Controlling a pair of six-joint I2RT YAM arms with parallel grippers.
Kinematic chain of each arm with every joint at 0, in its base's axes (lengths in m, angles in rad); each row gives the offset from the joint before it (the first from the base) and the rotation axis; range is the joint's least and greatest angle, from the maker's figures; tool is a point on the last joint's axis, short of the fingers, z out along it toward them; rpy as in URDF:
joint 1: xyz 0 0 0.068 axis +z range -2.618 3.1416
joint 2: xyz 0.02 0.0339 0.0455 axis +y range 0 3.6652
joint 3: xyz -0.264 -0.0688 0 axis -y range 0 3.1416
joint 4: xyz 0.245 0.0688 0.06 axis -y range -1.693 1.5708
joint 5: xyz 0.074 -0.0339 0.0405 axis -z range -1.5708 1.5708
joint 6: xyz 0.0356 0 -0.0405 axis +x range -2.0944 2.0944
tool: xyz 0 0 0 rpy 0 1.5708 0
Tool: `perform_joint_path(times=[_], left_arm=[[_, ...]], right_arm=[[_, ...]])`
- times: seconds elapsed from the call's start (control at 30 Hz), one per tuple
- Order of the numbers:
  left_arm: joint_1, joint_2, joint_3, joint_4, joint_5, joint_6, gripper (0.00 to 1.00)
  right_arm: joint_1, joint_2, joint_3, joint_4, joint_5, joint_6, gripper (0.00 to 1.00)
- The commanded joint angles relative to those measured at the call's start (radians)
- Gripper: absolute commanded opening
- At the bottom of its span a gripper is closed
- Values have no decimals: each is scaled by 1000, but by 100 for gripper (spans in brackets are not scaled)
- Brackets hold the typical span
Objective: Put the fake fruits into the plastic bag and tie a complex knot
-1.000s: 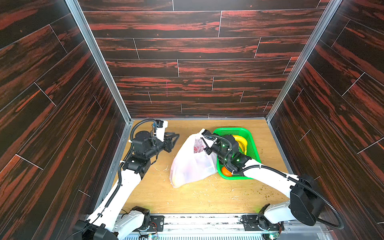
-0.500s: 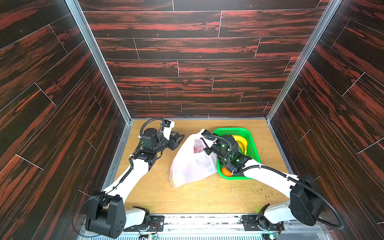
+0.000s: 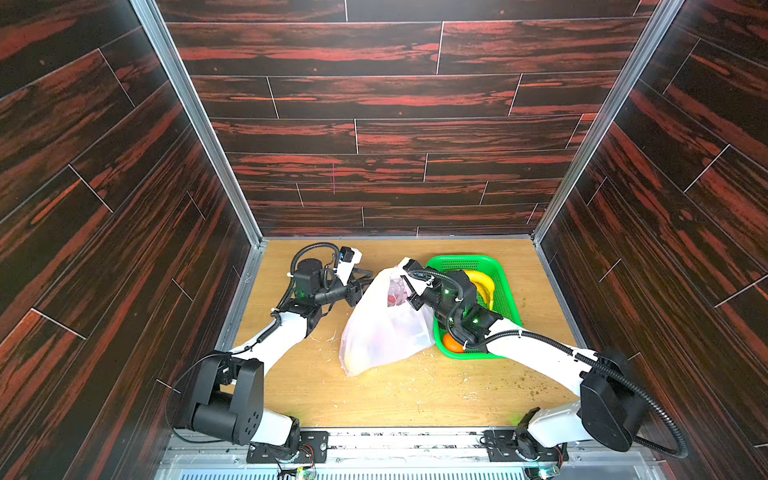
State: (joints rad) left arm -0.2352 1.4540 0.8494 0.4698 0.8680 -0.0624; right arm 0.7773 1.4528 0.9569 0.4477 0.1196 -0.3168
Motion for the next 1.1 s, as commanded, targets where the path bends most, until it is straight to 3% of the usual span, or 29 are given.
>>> perform_joint_path(times=[0.0, 0.63, 1.07], left_arm=[[-18, 10, 25, -21, 63, 51, 51], [-85, 38, 52, 30, 77, 45, 53], [-96, 60, 87, 16, 83, 33, 39]], right_arm=[[5, -5, -15, -3, -11, 11, 0], [4, -22, -53, 19, -27, 29, 0], [4, -41, -49, -6, -63, 40, 0]])
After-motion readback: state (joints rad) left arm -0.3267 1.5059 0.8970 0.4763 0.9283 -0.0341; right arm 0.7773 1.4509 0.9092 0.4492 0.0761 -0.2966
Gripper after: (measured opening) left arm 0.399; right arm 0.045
